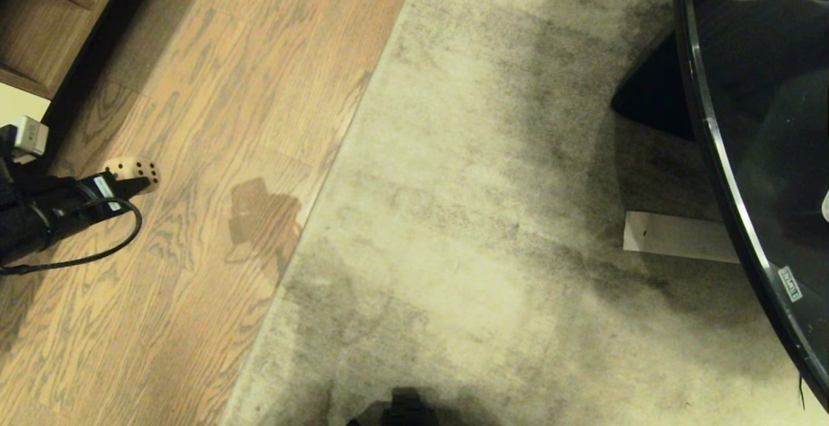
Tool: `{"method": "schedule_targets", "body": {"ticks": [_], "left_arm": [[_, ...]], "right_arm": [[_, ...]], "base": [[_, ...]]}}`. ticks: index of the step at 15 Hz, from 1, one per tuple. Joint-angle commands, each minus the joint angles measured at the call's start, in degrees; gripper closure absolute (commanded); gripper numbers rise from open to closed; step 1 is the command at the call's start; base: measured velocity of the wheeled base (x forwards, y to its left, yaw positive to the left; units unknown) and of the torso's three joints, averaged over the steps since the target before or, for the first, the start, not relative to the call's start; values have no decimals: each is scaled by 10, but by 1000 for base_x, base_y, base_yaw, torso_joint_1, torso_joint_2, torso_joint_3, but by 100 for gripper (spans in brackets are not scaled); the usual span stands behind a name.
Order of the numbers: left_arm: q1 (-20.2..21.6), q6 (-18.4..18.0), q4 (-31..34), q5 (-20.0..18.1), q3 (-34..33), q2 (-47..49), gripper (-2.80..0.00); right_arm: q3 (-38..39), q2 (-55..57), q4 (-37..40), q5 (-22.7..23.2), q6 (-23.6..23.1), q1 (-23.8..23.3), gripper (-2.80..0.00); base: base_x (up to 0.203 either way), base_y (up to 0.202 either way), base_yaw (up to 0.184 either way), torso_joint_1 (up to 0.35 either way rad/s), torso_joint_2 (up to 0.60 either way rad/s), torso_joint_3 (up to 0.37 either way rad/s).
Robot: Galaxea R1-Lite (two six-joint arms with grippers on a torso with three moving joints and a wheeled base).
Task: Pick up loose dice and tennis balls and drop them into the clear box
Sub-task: Put the toys in the box
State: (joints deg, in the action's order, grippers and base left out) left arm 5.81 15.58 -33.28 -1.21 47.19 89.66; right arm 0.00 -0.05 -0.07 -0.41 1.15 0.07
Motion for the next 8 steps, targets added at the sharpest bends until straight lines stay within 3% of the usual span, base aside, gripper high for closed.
{"method": "schedule_targets", "body": {"ticks": [1, 5, 8], "left_arm": [[-3, -3, 15, 0, -46, -127, 0], [-3, -13, 67, 3, -140, -278, 0], [-3, -61, 117, 4, -205, -392, 0]], "right_arm": [[0, 0, 0, 0, 0, 0, 0], [0, 0, 0, 0, 0, 0, 0], [0, 0, 0, -1, 0, 0, 0]], "base": [[0, 0, 0, 0, 0, 0], [0, 0, 0, 0, 0, 0], [0, 0, 0, 0, 0, 0]]}}
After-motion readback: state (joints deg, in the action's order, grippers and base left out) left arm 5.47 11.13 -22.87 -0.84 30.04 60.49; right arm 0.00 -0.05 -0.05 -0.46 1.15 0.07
